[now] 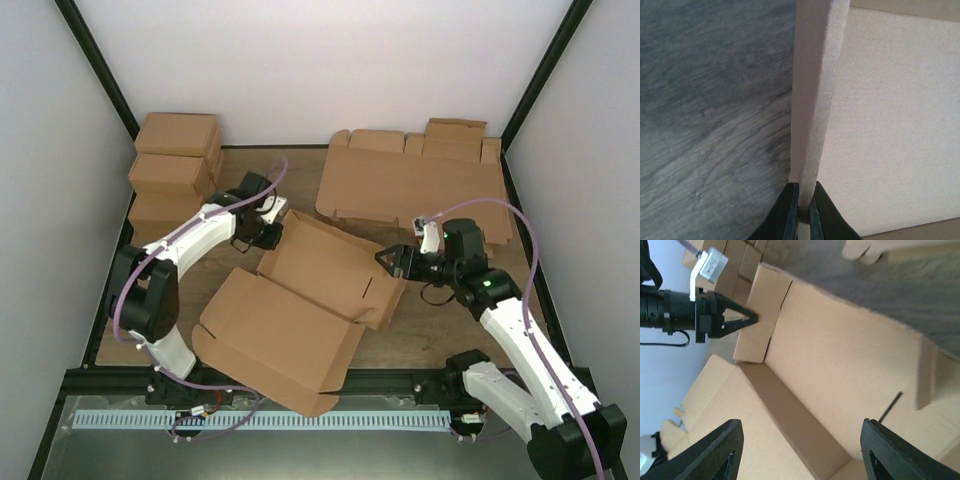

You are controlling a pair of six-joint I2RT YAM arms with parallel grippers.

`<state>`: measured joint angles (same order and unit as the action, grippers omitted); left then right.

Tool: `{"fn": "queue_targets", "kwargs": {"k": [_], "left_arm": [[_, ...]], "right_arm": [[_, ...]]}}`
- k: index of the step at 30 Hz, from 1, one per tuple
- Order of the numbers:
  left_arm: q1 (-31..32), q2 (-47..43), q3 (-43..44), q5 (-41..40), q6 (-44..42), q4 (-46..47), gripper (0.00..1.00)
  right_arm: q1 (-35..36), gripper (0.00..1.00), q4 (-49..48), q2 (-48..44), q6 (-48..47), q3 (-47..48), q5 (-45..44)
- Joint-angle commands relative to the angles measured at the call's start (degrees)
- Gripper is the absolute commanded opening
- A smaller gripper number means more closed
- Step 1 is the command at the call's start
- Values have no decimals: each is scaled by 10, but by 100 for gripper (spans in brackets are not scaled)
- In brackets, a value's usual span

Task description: Fold the paper box

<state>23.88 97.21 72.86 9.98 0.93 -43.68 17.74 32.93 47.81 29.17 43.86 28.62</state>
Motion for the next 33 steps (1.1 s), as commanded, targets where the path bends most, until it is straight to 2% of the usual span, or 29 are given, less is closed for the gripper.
{"fn": "queue_targets", "kwargs": {"k": [1,3,6,8,13,16,18,23,33], "left_arm": [[21,-8,-13,-44,-3,-34,4],[29,-4,-16,-60,-1,-41,4],[36,-1,-21,-83,3,-48,4],[40,-1,-26,-95,6,-48,4],[56,-6,-34,-131,14,-44,4],[67,-7,-38,-158,19,-43,4],[70,-8,-43,-169,23,-38,4],[84,-11,-56,-193,35,-24,5],[108,17,-40,-223,46,-24,4]], "right_arm": [[31,65,-98,21,47,-50,99],[67,63,-143,34,63,-70,92],[130,58,-184,68,76,-79,37],[174,47,-202,95,78,-75,-4],[286,12,-204,168,63,-54,-159],[324,4,-215,202,71,-59,-220],[337,1,-223,221,83,-67,-235],[342,1,-253,250,102,-97,-229],[344,1,-244,311,84,-99,-218]]}}
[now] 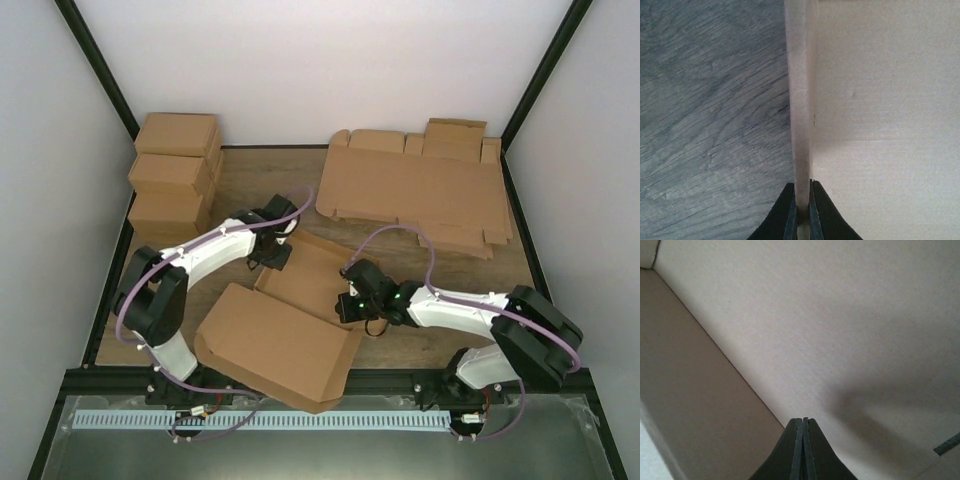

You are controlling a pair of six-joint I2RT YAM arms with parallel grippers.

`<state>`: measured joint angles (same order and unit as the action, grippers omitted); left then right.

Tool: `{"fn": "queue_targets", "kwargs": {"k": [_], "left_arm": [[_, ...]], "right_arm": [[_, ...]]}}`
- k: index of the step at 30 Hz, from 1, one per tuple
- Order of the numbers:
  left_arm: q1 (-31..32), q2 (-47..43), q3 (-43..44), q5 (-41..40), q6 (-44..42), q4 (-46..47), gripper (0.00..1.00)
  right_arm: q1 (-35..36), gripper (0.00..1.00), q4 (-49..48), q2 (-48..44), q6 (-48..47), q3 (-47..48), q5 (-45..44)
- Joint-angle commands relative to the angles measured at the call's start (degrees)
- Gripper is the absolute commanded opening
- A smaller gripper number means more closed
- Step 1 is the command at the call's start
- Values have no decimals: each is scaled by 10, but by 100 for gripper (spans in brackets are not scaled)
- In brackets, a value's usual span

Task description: Fold the paper box

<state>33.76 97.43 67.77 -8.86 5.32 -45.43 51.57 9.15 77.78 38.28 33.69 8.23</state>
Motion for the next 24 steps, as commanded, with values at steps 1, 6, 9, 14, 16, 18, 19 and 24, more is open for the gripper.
{"fn": "queue_targets", "kwargs": {"k": [1,6,9,14,16,18,19,24], "left_arm": [[11,17,12,-41,3,-8,4],[28,31,25,-93,14,-25,4],[35,37,25,-113,21,-28,4],[49,37,25,-159,33,-34,4],[53,38,25,-178,38,-35,4],[59,41,25,-196,44,-37,4],[63,44,25,-206,47,-38,4],[84,68,30,-265,64,-54,7]], "right_arm": [[5,1,-5,18,-8,3,-14],[5,1,4,44,-7,3,-17],[5,1,11,57,-6,3,-23],[5,1,16,64,-2,-2,-25],[5,1,15,62,-1,-3,-27],[6,1,17,60,-1,-4,-28],[5,1,17,58,0,-5,-28],[5,1,18,53,2,-9,-30]]}}
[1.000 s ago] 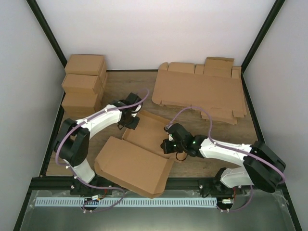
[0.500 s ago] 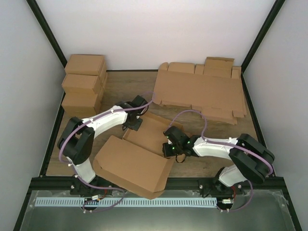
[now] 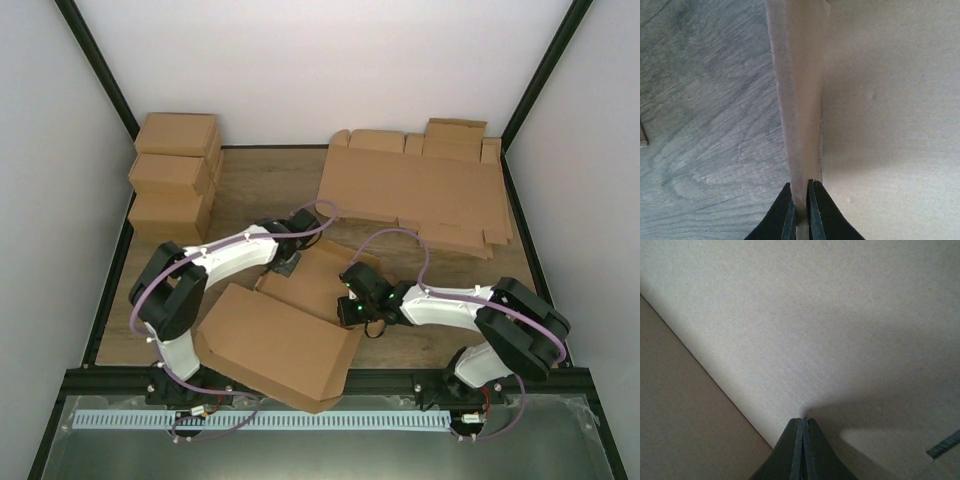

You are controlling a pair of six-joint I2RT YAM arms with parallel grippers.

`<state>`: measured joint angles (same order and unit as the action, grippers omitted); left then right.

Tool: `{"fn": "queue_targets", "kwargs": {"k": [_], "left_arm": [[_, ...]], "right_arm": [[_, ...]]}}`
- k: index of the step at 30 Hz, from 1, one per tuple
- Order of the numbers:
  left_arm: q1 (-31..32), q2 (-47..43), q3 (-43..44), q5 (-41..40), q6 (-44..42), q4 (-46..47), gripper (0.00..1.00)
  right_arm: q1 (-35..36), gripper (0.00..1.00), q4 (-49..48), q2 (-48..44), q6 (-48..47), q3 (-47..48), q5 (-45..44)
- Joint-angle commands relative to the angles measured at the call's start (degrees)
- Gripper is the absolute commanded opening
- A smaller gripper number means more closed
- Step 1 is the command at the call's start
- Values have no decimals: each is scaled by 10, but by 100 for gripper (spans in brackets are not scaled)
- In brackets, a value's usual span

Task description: Fold the paper box

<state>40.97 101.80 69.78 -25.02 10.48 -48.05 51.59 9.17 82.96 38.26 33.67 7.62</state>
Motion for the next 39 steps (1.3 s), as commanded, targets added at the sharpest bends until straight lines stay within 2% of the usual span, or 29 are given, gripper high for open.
{"fn": "queue_targets", "kwargs": {"k": [1,6,11,19,26,33,34,35,36,39], "left_arm": [[13,24,8,-103,13,-22,8],[12,13,-3,-51,4,19,14],[11,25,10,-22,7,25,16],[4,23,25,37,5,48,26],[-8,-6,36,100,2,69,57],[-10,-69,62,119,4,51,77],[-10,-83,64,119,5,47,82],[-10,-99,65,120,9,45,93],[-11,-123,64,122,13,43,99],[-23,-178,56,142,39,35,100]], "right_arm": [[5,1,18,1,2,-9,-24],[5,1,20,-5,3,-6,-24],[5,1,23,-16,4,-5,-28],[5,1,26,-21,1,-2,-30],[5,1,37,-32,-2,8,-40],[5,3,58,-66,-42,44,-50],[5,4,63,-68,-55,55,-52],[5,6,69,-70,-71,65,-53],[5,8,73,-71,-88,76,-54],[-6,18,70,-80,-149,107,-34]]}}
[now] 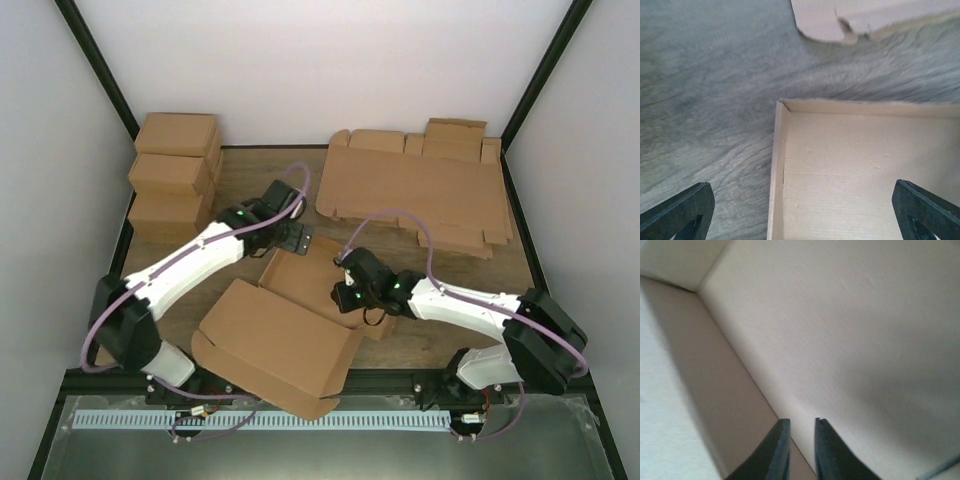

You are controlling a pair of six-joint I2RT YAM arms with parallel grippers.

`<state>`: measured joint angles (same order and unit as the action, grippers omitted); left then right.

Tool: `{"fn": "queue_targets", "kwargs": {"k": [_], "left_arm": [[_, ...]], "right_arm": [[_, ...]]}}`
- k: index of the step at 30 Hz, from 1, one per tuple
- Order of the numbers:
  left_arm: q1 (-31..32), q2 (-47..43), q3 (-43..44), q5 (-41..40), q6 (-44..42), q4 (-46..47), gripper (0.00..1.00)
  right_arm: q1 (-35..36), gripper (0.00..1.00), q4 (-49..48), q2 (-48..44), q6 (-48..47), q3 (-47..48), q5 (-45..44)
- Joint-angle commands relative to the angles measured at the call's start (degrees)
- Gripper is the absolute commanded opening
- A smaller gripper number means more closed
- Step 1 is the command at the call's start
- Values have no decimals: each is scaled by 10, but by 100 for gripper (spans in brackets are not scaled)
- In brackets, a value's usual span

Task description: Fold the paper box

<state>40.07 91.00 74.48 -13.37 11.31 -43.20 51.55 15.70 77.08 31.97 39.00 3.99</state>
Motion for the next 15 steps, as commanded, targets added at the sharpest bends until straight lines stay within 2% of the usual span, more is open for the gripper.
{"fn": "queue_targets", "kwargs": {"k": [1,5,7,11,15], "left_arm": [[-21,-90,5,37,43,-18,100],[-50,-161,-10,59,95,-50,100],[-59,-197,-17,49,125,-71,100],[-67,-261,-29,53,140,-96,100],[-71,-303,-36,51,140,-116,100]], "right_arm": [[-18,22,-1,-24,-107,63,20],[-65,40,-13,-18,-190,110,80],[-73,47,2,14,-233,149,53],[-83,50,67,109,-277,243,-47],[-101,69,83,179,-327,301,-38]]}}
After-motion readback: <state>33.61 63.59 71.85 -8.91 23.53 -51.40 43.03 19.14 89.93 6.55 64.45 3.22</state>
